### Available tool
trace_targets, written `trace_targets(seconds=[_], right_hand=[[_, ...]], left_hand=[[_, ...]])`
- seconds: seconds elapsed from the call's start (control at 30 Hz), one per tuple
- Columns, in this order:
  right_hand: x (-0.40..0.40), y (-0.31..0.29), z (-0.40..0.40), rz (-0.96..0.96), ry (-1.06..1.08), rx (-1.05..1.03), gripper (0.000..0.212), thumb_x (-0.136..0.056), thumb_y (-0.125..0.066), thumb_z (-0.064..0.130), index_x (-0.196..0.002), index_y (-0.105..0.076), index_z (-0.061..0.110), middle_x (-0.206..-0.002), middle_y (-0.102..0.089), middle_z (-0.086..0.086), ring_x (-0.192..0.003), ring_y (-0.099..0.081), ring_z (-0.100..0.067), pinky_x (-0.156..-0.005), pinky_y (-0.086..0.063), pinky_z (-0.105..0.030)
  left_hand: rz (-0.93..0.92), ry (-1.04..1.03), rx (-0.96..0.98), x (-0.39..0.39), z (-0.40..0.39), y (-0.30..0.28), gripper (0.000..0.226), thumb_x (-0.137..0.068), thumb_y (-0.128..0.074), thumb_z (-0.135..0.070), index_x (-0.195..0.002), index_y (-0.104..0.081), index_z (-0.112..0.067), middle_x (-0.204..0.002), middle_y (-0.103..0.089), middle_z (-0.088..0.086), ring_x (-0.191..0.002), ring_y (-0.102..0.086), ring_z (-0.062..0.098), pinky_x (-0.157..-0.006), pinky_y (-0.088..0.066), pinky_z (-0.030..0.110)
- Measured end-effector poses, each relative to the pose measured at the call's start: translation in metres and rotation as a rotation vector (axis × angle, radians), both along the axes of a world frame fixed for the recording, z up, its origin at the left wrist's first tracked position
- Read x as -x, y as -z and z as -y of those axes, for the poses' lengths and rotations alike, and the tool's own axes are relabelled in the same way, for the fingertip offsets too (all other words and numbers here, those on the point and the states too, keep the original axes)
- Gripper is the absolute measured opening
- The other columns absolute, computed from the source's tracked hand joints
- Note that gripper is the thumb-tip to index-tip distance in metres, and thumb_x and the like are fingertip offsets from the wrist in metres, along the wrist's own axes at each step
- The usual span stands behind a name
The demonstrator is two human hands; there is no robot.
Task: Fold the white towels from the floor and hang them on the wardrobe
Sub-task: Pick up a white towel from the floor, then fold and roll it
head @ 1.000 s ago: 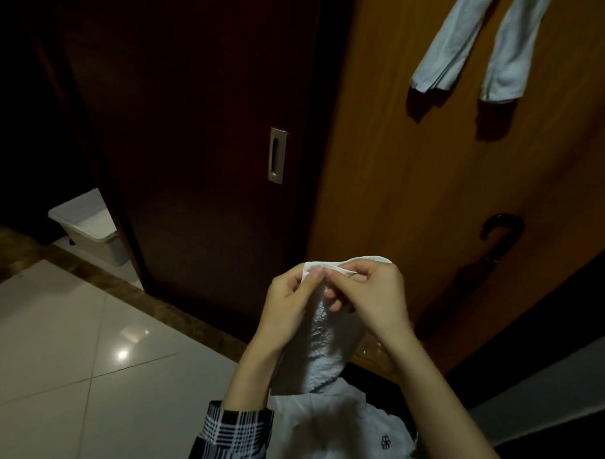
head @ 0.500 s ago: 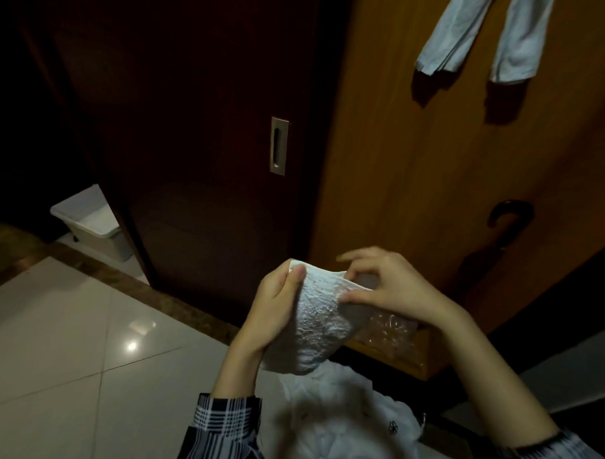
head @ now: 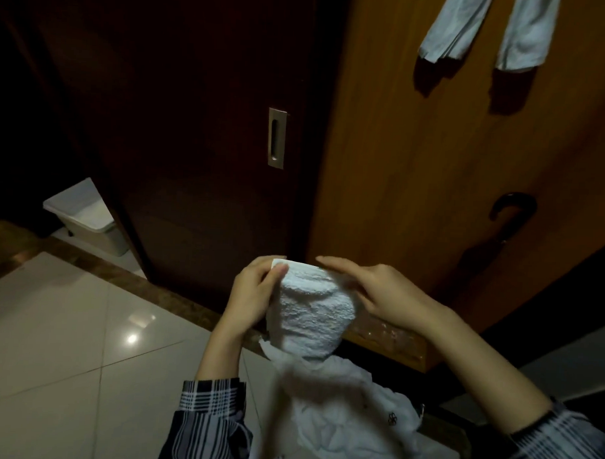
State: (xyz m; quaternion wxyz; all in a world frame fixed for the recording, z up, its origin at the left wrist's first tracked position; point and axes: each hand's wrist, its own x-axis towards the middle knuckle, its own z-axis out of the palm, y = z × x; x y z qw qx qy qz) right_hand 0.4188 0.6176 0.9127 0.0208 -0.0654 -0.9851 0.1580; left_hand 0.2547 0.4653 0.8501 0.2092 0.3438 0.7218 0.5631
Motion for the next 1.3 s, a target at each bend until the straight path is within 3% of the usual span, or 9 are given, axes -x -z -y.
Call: trace_targets(seconds=[0.13, 0.37, 0.47, 0.6, 0.67, 0.8, 0.93, 1.03, 1.3], right_hand=[[0.006, 0.005, 0.004, 0.046, -0.201, -0.292, 0.053, -0.089, -0.047, 0.02, -0.139, -0.045, 0.036, -0.113, -0.068, 0.002, -0.087, -0.065, -0.016, -0.063, -0.04, -0.025], [0.02, 0.014, 0.013, 0.219, -0.324, -0.47, 0.042, -0.08, -0.057, 0.012, -0.12, -0.055, 0.025, -0.082, -0.067, 0.001, -0.076, -0.061, -0.022, -0.069, -0.048, -0.036], [0.027, 0.019, 0.013, 0.048, -0.423, -0.624, 0.015, -0.074, -0.073, 0.021, -0.086, -0.067, 0.026, -0.066, -0.061, 0.009, -0.064, -0.059, -0.013, -0.06, -0.043, -0.026], [0.033, 0.019, 0.025, -0.227, -0.544, -0.624, 0.009, -0.083, -0.07, 0.018, -0.077, -0.068, 0.024, -0.086, -0.058, 0.004, -0.077, -0.045, -0.012, -0.064, -0.028, -0.024], [0.037, 0.017, 0.03, -0.282, -0.523, -0.586, 0.009, -0.083, -0.07, 0.016, -0.078, -0.067, 0.023, -0.095, -0.064, 0.003, -0.08, -0.045, -0.01, -0.067, -0.027, -0.023], [0.044, 0.008, 0.028, -0.384, -0.284, -0.368, 0.02, -0.088, -0.058, 0.032, -0.073, -0.064, 0.021, -0.063, -0.062, 0.008, -0.054, -0.05, -0.01, -0.064, -0.024, -0.027], [0.042, 0.0, 0.021, -0.499, -0.003, -0.183, 0.037, -0.083, -0.052, 0.049, -0.075, -0.068, 0.017, -0.061, -0.065, 0.005, -0.049, -0.042, -0.005, -0.063, -0.018, -0.022], [0.04, -0.005, 0.019, -0.584, 0.048, -0.195, 0.038, -0.079, -0.054, 0.051, -0.074, -0.068, 0.015, -0.06, -0.066, 0.005, -0.055, -0.024, 0.003, -0.063, -0.014, -0.02], [0.03, -0.008, 0.026, -0.628, 0.016, -0.317, 0.039, -0.079, -0.055, 0.049, -0.07, -0.066, 0.013, -0.055, -0.064, 0.004, -0.055, -0.031, -0.007, -0.066, -0.014, -0.019]], left_hand=[[0.232, 0.024, -0.06, 0.002, 0.001, 0.0, 0.02, -0.098, -0.05, -0.016, -0.101, -0.069, -0.011, -0.099, -0.07, 0.002, -0.087, -0.069, 0.012, -0.072, -0.055, 0.02], [0.182, 0.109, -0.074, 0.007, 0.006, 0.005, 0.026, -0.099, -0.047, -0.018, -0.096, -0.072, -0.012, -0.093, -0.073, 0.004, -0.09, -0.068, 0.012, -0.079, -0.052, 0.022], [0.172, 0.139, -0.073, 0.009, 0.009, 0.005, 0.027, -0.099, -0.046, -0.018, -0.097, -0.071, -0.011, -0.094, -0.073, 0.004, -0.089, -0.068, 0.011, -0.075, -0.05, 0.017], [0.172, 0.159, -0.105, 0.01, 0.011, 0.005, 0.027, -0.098, -0.046, -0.019, -0.096, -0.073, -0.015, -0.104, -0.072, -0.002, -0.1, -0.066, 0.011, -0.086, -0.051, 0.023], [0.193, 0.178, -0.134, 0.006, 0.011, 0.001, 0.027, -0.098, -0.046, -0.018, -0.1, -0.072, -0.012, -0.104, -0.072, 0.001, -0.1, -0.067, 0.013, -0.087, -0.052, 0.025], [0.269, 0.209, -0.214, -0.002, 0.009, -0.008, 0.028, -0.098, -0.043, -0.013, -0.105, -0.07, -0.007, -0.101, -0.073, 0.004, -0.095, -0.068, 0.015, -0.078, -0.052, 0.02], [0.267, 0.276, -0.266, -0.01, 0.005, -0.017, 0.03, -0.097, -0.041, -0.019, -0.11, -0.067, -0.014, -0.1, -0.073, -0.001, -0.096, -0.067, 0.012, -0.079, -0.05, 0.019], [0.3, 0.312, -0.315, -0.015, 0.0, -0.023, 0.034, -0.095, -0.039, -0.025, -0.113, -0.065, -0.013, -0.101, -0.073, -0.001, -0.097, -0.066, 0.011, -0.08, -0.049, 0.019], [0.327, 0.339, -0.281, -0.02, 0.003, -0.024, 0.037, -0.098, -0.038, -0.033, -0.107, -0.067, -0.011, -0.091, -0.071, -0.001, -0.087, -0.065, 0.01, -0.077, -0.048, 0.019]])
